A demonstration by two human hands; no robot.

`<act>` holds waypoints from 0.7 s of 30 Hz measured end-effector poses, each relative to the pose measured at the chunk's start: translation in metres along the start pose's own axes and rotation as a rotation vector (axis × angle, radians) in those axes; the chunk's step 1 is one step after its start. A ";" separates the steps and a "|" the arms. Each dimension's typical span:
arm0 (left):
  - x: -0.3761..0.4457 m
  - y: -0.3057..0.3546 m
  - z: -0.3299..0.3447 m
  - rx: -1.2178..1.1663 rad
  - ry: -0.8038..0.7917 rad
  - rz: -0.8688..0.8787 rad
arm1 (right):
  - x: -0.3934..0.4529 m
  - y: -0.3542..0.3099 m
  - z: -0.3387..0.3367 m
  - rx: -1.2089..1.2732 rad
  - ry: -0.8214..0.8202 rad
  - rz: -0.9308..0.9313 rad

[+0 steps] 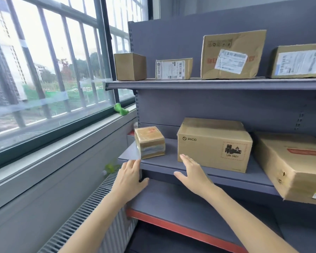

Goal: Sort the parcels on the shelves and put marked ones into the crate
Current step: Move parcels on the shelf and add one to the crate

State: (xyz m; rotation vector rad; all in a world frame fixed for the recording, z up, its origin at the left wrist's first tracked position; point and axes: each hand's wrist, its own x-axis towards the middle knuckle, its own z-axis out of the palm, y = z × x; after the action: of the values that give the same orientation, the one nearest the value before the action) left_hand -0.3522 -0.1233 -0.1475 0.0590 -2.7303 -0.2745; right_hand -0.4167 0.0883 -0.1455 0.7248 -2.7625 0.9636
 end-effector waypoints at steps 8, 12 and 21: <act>0.077 -0.038 0.027 -0.015 -0.021 -0.064 | 0.092 0.027 0.030 0.014 -0.015 0.025; 0.103 -0.067 0.045 -0.007 -0.068 -0.098 | 0.126 0.033 0.054 0.016 -0.078 0.059; 0.203 -0.127 0.084 -0.122 -0.082 -0.106 | 0.211 0.041 0.110 0.198 0.043 0.264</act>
State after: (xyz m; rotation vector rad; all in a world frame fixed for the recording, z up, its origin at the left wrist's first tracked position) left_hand -0.5721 -0.2485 -0.1717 0.1618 -2.7896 -0.4834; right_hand -0.6175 -0.0353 -0.1975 0.3609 -2.7996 1.3007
